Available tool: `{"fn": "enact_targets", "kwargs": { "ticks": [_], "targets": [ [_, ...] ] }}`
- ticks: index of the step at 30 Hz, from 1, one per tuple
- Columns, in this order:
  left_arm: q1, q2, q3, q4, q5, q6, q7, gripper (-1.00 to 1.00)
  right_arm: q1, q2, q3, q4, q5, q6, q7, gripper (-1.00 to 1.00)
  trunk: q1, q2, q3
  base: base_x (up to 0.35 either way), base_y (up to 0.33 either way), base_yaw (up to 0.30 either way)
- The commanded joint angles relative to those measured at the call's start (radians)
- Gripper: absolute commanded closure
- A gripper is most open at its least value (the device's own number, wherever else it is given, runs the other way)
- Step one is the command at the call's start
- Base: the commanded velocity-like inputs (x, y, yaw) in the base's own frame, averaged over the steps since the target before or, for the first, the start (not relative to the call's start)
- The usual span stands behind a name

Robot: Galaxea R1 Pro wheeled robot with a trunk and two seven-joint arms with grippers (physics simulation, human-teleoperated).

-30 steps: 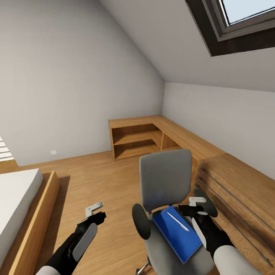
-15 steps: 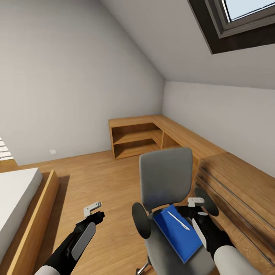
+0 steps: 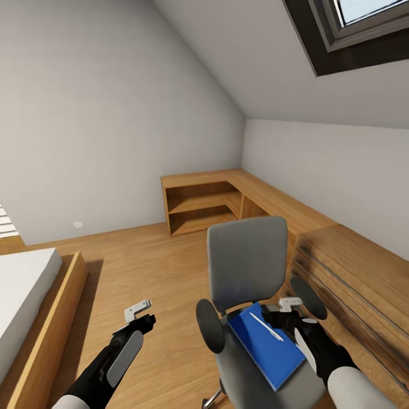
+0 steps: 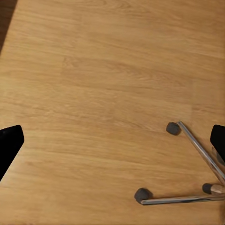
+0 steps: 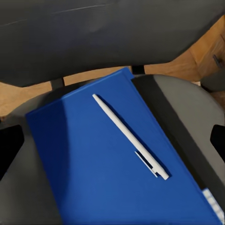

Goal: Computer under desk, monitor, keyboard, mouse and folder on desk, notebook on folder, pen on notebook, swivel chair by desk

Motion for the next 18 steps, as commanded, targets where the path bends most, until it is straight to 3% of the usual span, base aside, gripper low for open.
{"fn": "enact_targets", "kwargs": {
  "ticks": [1,12,16,18],
  "targets": [
    [-0.001,0.001,-0.005,-0.002,0.006,0.002,0.008,-1.00,0.000,0.000,-0.005,-0.001,0.005,0.006,0.008,-1.00,0.004,-0.008,-0.004,0.000,0.000,0.000],
    [-0.001,0.001,-0.005,-0.013,0.004,-0.001,0.008,-1.00,0.000,-0.005,-0.005,-0.005,0.005,0.008,0.010,-1.00,0.046,-0.085,-0.039,0.000,0.000,0.000],
    [0.004,0.003,-0.005,-0.089,0.004,0.003,0.009,-1.00,0.000,-0.005,-0.005,-0.006,0.005,0.007,0.010,-1.00,0.062,-0.113,-0.051,0.000,0.000,0.000],
    [0.040,0.006,-0.005,-0.186,0.004,0.008,0.010,-1.00,0.000,-0.005,-0.005,-0.006,0.005,0.008,0.009,-1.00,0.069,-0.127,-0.058,0.000,0.000,0.000]
  ]
}}
